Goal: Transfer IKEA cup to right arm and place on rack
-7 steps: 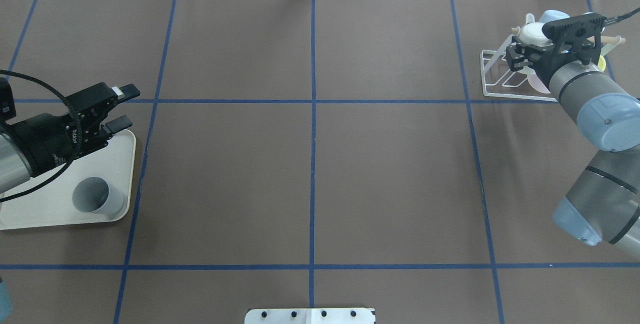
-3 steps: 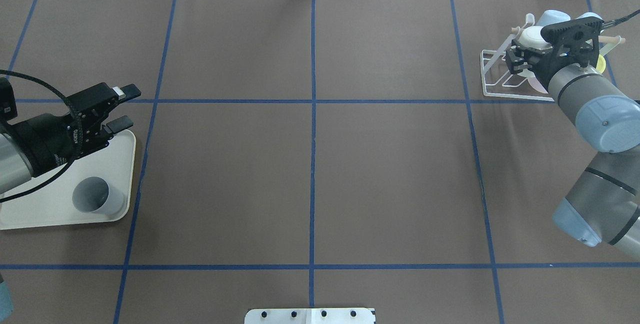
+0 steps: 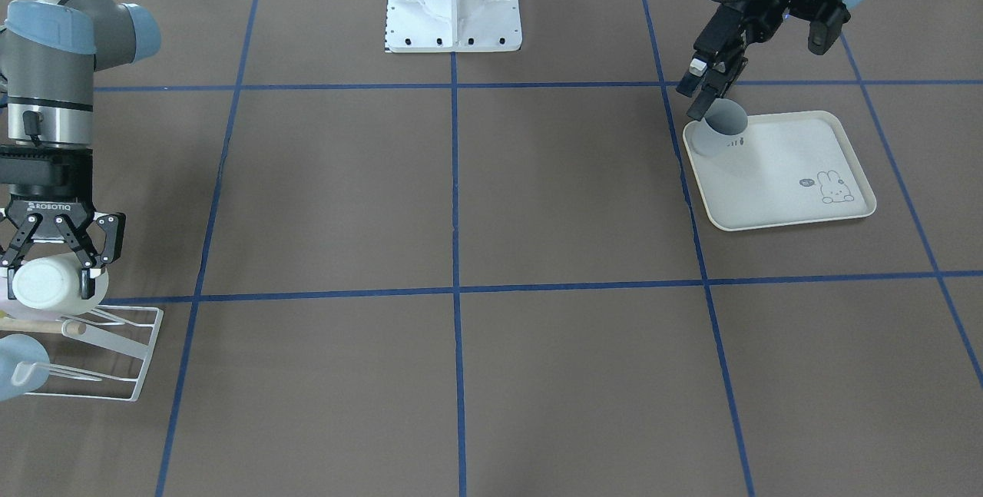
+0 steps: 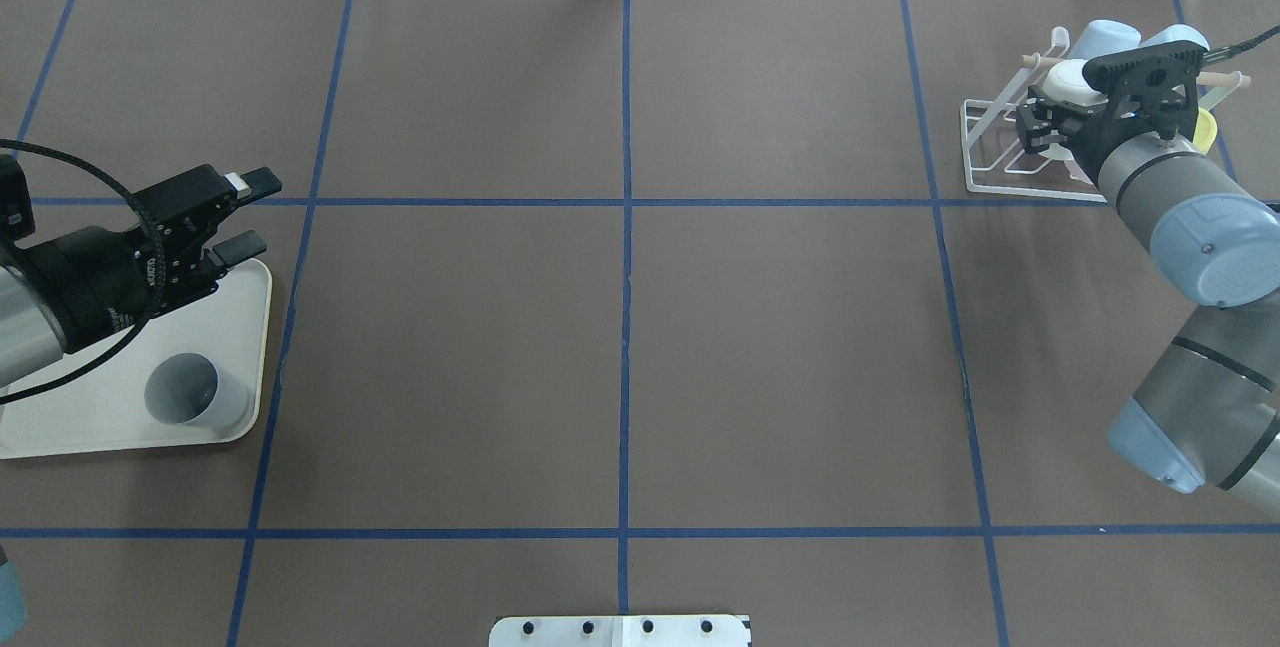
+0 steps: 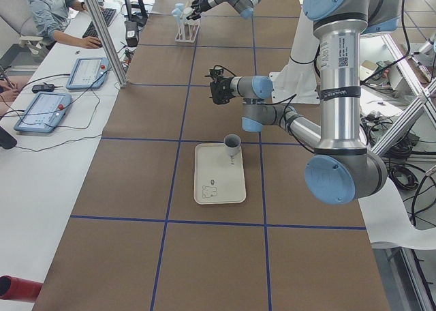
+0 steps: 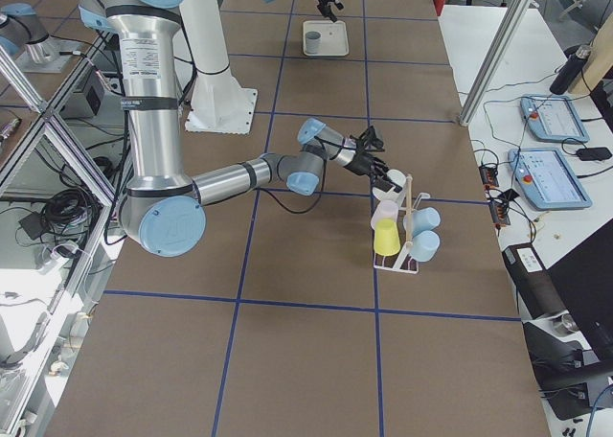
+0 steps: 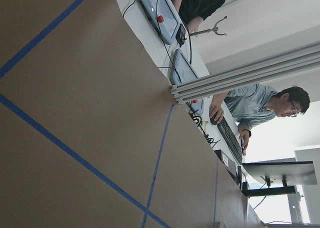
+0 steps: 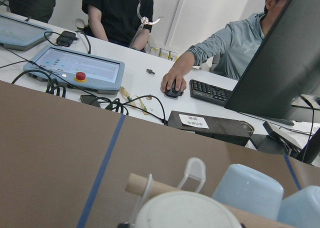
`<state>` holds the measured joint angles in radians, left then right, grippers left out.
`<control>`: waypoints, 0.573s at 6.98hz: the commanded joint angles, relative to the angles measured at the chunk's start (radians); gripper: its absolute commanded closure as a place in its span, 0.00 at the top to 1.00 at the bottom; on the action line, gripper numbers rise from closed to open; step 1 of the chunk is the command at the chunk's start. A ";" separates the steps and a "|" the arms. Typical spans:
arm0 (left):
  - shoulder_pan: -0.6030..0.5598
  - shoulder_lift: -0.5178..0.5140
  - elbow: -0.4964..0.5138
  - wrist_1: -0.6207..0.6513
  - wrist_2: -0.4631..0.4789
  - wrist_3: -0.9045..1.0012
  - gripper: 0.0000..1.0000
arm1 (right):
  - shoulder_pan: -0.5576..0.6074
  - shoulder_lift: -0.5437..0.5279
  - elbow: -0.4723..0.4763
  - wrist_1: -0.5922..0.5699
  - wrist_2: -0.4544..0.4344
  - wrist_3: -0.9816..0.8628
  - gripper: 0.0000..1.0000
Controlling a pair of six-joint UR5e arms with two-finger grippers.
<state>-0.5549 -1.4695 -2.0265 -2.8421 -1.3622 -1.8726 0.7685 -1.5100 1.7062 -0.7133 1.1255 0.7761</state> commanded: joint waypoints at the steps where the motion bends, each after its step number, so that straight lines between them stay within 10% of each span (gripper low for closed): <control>1: 0.000 0.000 0.000 0.000 0.000 0.000 1.00 | -0.002 -0.001 -0.003 0.000 0.002 0.000 0.00; 3: 0.000 0.000 0.000 0.001 0.001 0.000 1.00 | -0.002 -0.001 -0.008 0.000 0.017 0.000 0.07; 4: 0.000 0.001 0.000 0.001 0.000 0.000 1.00 | -0.002 0.001 -0.008 0.002 0.019 0.000 0.29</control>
<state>-0.5553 -1.4689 -2.0264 -2.8414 -1.3615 -1.8730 0.7670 -1.5107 1.6995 -0.7129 1.1407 0.7762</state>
